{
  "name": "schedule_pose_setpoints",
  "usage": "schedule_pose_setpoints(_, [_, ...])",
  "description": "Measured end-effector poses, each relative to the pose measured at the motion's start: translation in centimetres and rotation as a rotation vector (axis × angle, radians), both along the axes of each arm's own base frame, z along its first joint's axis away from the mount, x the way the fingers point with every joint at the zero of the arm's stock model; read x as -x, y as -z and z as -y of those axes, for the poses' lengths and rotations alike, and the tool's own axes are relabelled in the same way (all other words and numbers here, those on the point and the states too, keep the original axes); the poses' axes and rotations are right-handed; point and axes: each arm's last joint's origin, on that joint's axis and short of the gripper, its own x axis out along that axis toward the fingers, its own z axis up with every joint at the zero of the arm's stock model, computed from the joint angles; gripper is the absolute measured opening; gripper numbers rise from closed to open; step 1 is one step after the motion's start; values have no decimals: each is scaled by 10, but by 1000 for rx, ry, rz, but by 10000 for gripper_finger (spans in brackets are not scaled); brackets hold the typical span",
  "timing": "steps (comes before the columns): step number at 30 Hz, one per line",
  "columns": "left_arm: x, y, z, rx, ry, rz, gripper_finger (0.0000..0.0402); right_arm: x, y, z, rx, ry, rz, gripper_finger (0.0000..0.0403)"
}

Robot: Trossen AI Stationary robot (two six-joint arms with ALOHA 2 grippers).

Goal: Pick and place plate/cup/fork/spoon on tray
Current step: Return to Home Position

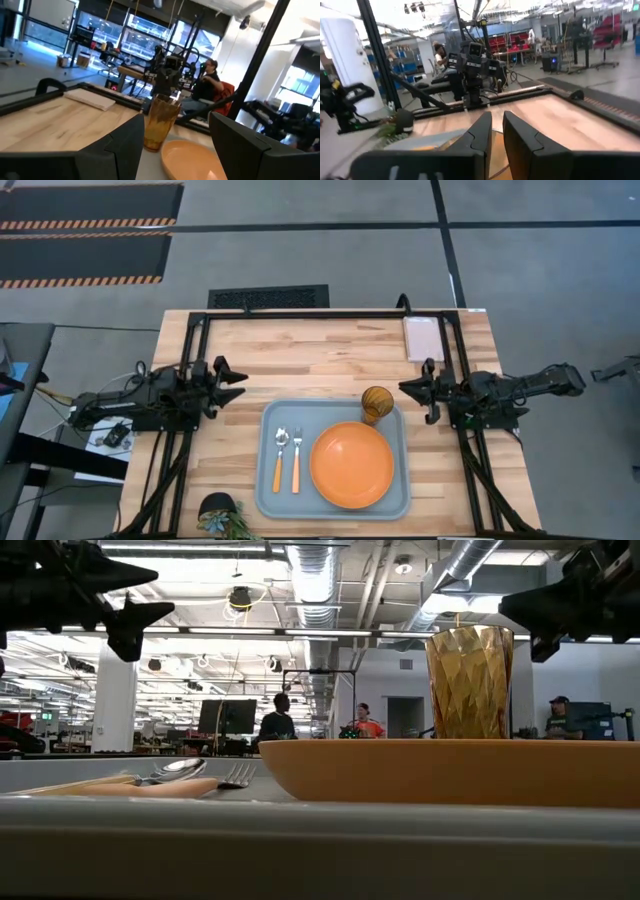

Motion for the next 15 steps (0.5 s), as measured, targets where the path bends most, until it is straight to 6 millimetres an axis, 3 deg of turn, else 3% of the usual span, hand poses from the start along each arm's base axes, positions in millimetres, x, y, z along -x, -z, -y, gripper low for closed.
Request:
schedule_pose_setpoints(7, [0, 2, 0, -37, -8, -21, 212, -1, 5, 0, 85, 9, -63, 72])
schedule_pose_setpoints(15, [-2, 14, 0, 55, -3, -141, 213, -1, 19, 0, 111, 4, -202, 72])
